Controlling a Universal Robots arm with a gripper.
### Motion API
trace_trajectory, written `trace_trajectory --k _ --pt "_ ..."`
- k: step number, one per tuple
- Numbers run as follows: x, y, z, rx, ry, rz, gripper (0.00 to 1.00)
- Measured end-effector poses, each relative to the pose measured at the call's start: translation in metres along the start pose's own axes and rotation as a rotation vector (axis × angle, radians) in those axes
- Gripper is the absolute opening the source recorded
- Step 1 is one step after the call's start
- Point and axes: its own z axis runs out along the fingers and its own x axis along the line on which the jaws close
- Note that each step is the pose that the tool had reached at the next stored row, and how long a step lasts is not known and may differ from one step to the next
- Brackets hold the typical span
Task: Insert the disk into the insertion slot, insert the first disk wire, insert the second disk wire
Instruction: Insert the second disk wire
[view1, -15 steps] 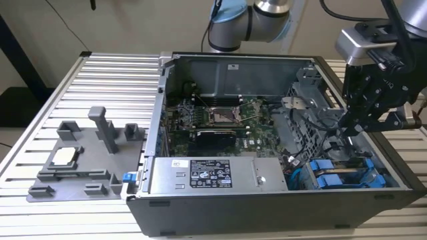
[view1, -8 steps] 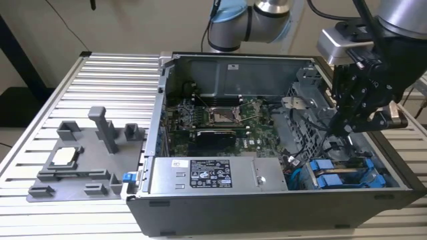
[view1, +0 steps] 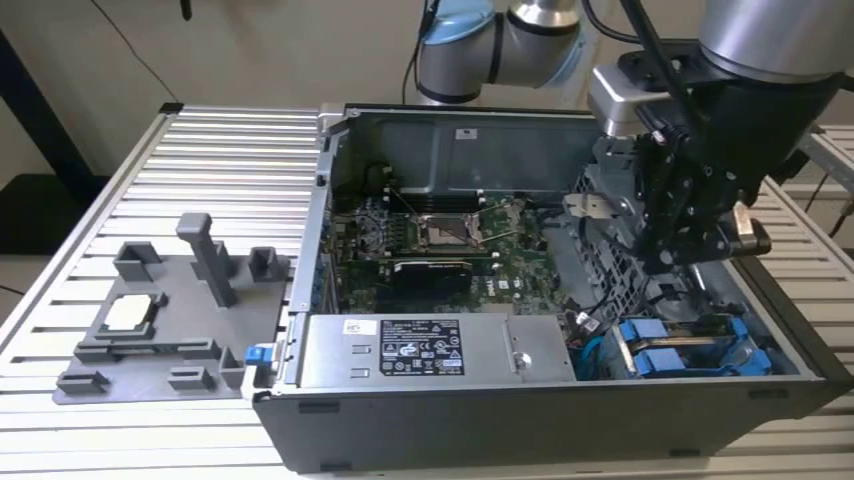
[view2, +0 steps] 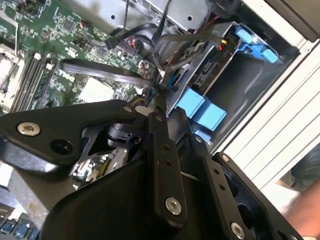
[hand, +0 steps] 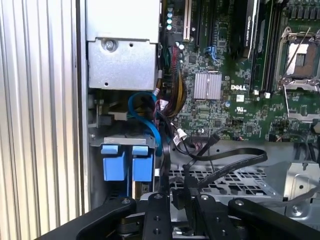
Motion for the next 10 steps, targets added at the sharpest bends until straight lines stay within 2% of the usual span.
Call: trace_trajectory --k 2,3,6,7,10 --pt "-0.002 0.0012 0.0013 0.0147 0.0009 -0.001 0.27" --pt "-0.0026 0.0015 0.0017 0.0202 0.0042 -0.003 0.27" --pt "-0.0034 0.0018 0.0025 0.0376 0.0212 -0.008 0.27" --pt "-0.0035 0.002 0.0027 0.0396 0.0259 -0.009 0.27" --pt "-0.0034 0.0023 0.0027 0.0399 0.0284 -0.009 0.27"
